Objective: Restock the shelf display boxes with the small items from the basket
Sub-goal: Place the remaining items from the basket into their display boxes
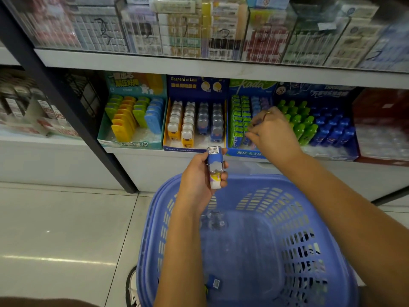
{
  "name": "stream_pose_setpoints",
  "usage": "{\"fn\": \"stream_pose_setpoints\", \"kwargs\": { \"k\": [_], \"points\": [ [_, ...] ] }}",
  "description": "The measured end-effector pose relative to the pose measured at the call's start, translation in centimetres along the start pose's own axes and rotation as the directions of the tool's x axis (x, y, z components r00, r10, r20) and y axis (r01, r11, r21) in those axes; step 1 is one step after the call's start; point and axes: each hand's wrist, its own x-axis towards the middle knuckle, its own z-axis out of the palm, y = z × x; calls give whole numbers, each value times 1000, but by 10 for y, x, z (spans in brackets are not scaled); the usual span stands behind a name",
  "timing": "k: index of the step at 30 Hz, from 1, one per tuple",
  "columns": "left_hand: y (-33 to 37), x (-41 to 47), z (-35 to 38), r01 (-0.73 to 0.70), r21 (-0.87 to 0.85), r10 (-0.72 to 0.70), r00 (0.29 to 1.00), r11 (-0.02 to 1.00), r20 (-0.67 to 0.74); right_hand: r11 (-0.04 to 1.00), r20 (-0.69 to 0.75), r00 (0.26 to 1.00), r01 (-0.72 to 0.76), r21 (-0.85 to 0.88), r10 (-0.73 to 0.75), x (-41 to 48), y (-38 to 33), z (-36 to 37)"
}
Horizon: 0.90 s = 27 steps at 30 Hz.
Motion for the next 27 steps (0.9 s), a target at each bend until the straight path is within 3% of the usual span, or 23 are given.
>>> {"fn": "stream_pose_setpoints", "kwargs": {
  "k": [2,4,7,8,10,12,13,15,18,21,23,24,26,27],
  "points": [
    [0,0,1,8,-10,-8,1000,1000,19,996,89,996,7,-89,1,-1,-1,-2],
    [-2,-2,3,13,-11,-12,999,1000,36,998,132,991,-5,-69,14,-2,-1,-9],
    [-8,-6,3,-78,121,74,997,990,32,973,77,991,-122,196,109,-13,-8,-22],
    [-10,-6,2,-142,240,140,990,960,24,916,84,979,-201,348,183,-19,-14,-26],
    [-13,-7,2,-261,512,289,957,818,28,635,274,913,-407,656,302,-29,-29,-35],
    [-15,-7,4,-357,655,410,909,665,79,316,493,830,-555,769,260,-35,-39,-40],
    [-17,-7,6,-397,692,458,882,603,107,217,541,810,-583,783,225,-38,-42,-40],
    [-21,-8,7,-434,756,542,831,490,126,109,557,805,-584,804,206,-42,-48,-37],
    [-22,-7,6,-428,822,628,770,377,113,45,556,803,-577,816,213,-47,-61,-27],
    [-19,-9,7,-435,823,670,737,365,92,-21,521,809,-537,844,273,-41,-74,-21],
    [-14,-8,5,-429,772,679,734,469,-5,41,448,838,-483,874,312,-27,-78,-21],
    [-11,-7,2,-410,724,664,743,555,-87,206,376,872,-450,869,315,-18,-77,-20],
    [0,-6,-7,-376,541,571,781,752,-251,657,190,949,-313,686,253,1,-72,-18],
    [4,-5,-12,-371,443,525,797,816,-299,772,108,972,-232,592,209,11,-70,-18]
  ]
}}
